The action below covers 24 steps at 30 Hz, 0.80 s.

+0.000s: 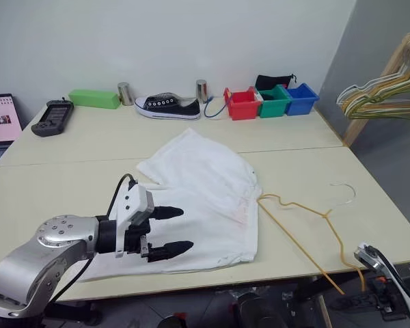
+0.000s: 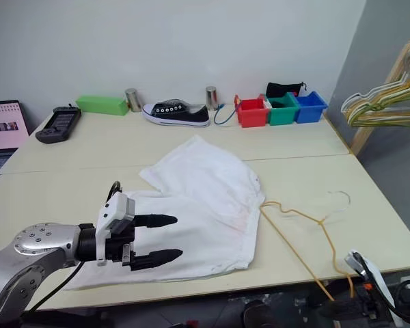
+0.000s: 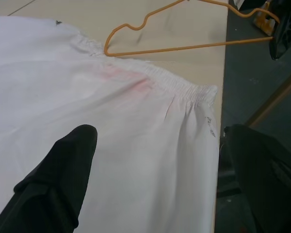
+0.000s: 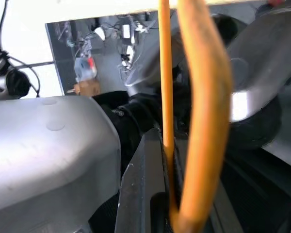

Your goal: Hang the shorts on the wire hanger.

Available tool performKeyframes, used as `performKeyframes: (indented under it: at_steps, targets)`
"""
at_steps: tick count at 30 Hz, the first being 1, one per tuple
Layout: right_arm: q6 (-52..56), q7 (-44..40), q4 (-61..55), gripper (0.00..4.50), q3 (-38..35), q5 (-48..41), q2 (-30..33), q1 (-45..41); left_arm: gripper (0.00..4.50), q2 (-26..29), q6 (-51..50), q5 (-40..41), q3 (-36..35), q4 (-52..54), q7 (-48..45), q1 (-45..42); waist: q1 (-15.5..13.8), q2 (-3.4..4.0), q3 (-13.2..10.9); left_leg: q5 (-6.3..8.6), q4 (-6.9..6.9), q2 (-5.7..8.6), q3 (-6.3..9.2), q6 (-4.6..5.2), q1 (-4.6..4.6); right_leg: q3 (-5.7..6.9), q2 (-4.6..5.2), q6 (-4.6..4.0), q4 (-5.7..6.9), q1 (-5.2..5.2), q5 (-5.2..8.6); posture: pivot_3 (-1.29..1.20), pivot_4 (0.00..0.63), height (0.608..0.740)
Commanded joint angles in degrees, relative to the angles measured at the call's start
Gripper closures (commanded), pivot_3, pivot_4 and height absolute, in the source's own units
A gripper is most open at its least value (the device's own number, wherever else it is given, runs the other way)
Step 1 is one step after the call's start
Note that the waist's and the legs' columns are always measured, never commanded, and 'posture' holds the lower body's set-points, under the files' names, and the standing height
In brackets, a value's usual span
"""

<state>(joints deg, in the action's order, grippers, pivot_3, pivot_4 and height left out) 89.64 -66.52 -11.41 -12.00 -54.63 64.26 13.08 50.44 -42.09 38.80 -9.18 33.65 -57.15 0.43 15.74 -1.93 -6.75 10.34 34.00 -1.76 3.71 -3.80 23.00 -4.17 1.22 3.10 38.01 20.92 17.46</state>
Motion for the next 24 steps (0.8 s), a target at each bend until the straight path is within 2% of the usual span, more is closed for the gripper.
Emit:
performKeyframes:
  at_steps: [1,5,13,17,21,24]
  targets:
    - [-0.57,-0.98,-1.04,4.50,-3.02,-1.67,1.84,2.35,0.04,0.73,1.68,-0.33,0.08,0.16,-0.75,0.14,-0.03,0.00,0.00,0.00,0.00,0.00,-0.01,0.00,0.00,0.00,0.00,0.00,0.00,0.00,0.00,-0.26,0.076,0.740]
    - [-1.07,-0.32,-2.39,4.50,-3.13,-2.56,1.09,2.54,0.04,0.48,2.20,-0.66,0.73,-0.17,-0.96,-0.06,0.05,-0.01,0.00,0.00,0.00,-0.01,-0.03,0.00,0.00,-0.01,0.00,0.00,0.00,0.00,0.00,-0.27,0.077,0.740]
    - [2.86,4.29,-7.05,4.50,-3.20,-10.05,-3.97,-3.45,0.04,0.98,3.15,-1.42,1.53,-1.68,-2.16,-1.18,0.13,-0.02,-0.01,0.00,0.00,-0.03,-0.03,0.00,0.01,0.00,-0.01,0.00,0.00,0.04,0.00,-0.26,0.080,0.740]
    - [2.86,5.92,-6.47,4.50,-3.22,-12.98,-3.93,-4.25,0.04,1.26,3.55,-1.54,1.43,-1.87,-2.57,-0.86,0.06,-0.02,-0.03,0.00,0.00,-0.03,-0.03,0.00,0.02,-0.01,0.00,0.00,-0.01,0.04,0.00,-0.26,0.082,0.740]
    - [2.85,6.42,-7.22,4.50,-2.47,-13.27,-3.69,-4.36,0.04,1.26,4.14,-1.99,1.78,-1.80,-2.49,-0.37,-0.01,0.00,-0.05,0.01,-0.03,-0.03,-0.04,0.00,0.06,-0.01,-0.01,-0.01,-0.01,0.09,0.01,-0.26,0.083,0.740]
    - [2.86,8.61,-6.60,4.50,-0.30,-13.37,-5.81,-6.43,0.04,1.02,4.17,-2.09,2.07,-1.63,-2.17,-0.51,0.00,0.00,-0.05,0.02,-0.03,-0.03,-0.06,0.01,0.10,-0.02,-0.01,-0.02,-0.01,0.14,0.01,-0.26,0.082,0.740]
